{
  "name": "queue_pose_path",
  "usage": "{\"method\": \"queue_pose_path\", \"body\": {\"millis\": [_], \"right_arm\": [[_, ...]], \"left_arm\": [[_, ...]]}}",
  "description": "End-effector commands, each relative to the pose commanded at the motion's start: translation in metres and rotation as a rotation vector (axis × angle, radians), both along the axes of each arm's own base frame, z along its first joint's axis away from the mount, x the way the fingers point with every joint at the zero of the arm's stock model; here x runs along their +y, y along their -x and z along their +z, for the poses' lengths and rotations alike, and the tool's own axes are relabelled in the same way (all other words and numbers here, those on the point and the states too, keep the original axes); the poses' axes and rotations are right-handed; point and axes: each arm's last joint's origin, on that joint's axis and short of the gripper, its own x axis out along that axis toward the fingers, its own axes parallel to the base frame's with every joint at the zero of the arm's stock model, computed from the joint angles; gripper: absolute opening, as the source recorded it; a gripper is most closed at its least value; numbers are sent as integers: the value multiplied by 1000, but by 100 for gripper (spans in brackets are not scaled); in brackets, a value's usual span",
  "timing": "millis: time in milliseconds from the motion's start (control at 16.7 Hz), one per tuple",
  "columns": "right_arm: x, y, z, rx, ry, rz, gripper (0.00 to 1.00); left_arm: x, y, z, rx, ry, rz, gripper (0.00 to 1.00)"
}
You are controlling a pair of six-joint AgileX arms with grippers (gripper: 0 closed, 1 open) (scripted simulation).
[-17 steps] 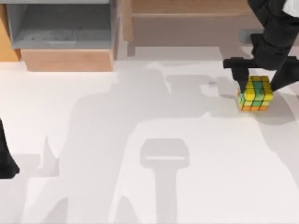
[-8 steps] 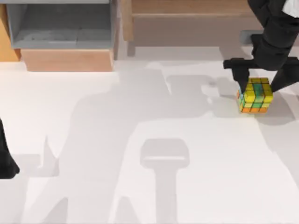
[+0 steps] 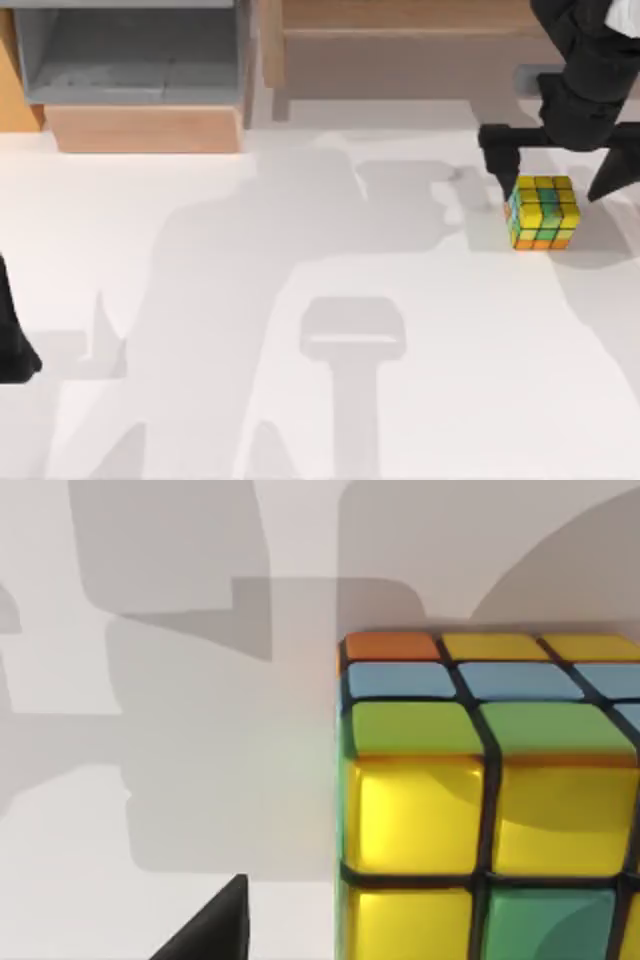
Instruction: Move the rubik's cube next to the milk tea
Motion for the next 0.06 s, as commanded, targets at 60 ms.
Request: {"method": "queue_pose_path", "body": {"millis": [60], "right_arm": [[0,0,0,0,0,0,100]], "left_arm": [[0,0,0,0,0,0,100]]}}
